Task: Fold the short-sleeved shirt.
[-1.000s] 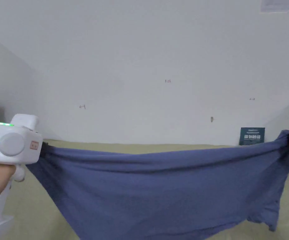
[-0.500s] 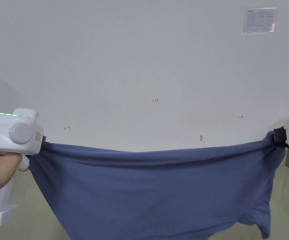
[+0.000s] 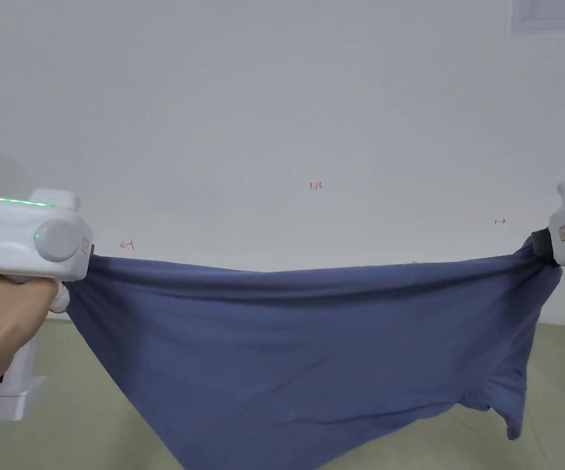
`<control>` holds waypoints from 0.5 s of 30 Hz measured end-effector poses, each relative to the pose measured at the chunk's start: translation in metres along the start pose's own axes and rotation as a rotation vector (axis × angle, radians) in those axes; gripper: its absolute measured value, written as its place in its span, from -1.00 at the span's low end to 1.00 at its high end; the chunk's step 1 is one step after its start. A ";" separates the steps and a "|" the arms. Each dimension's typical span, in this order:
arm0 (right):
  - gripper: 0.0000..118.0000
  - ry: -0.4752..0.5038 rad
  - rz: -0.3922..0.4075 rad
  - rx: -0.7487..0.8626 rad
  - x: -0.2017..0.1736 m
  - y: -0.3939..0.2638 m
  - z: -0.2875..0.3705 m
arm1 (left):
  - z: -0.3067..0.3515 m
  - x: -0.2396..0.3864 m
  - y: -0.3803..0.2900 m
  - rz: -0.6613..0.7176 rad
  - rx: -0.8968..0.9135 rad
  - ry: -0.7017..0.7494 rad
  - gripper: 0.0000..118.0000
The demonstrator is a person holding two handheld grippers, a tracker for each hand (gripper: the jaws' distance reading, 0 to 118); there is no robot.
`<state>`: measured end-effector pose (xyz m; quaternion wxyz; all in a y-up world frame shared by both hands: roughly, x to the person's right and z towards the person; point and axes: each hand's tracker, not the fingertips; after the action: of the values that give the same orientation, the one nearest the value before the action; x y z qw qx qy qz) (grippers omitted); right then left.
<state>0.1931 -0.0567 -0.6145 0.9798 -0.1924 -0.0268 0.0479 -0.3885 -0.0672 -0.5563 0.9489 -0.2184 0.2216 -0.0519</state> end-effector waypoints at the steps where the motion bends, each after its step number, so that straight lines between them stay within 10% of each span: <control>1: -0.91 0.000 0.003 -0.013 -0.002 -0.005 -0.009 | -0.008 0.004 -0.006 -0.002 -0.008 0.000 -1.00; 15: -0.91 0.070 -0.021 -0.339 0.006 -0.229 -0.003 | -0.017 0.014 -0.226 -0.042 -0.308 -0.162 -1.00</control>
<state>0.2187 -0.2681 -0.5298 0.9341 -0.3562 -0.0025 0.0257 -0.3839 -0.2793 -0.4764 0.9176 -0.3694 0.1453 -0.0195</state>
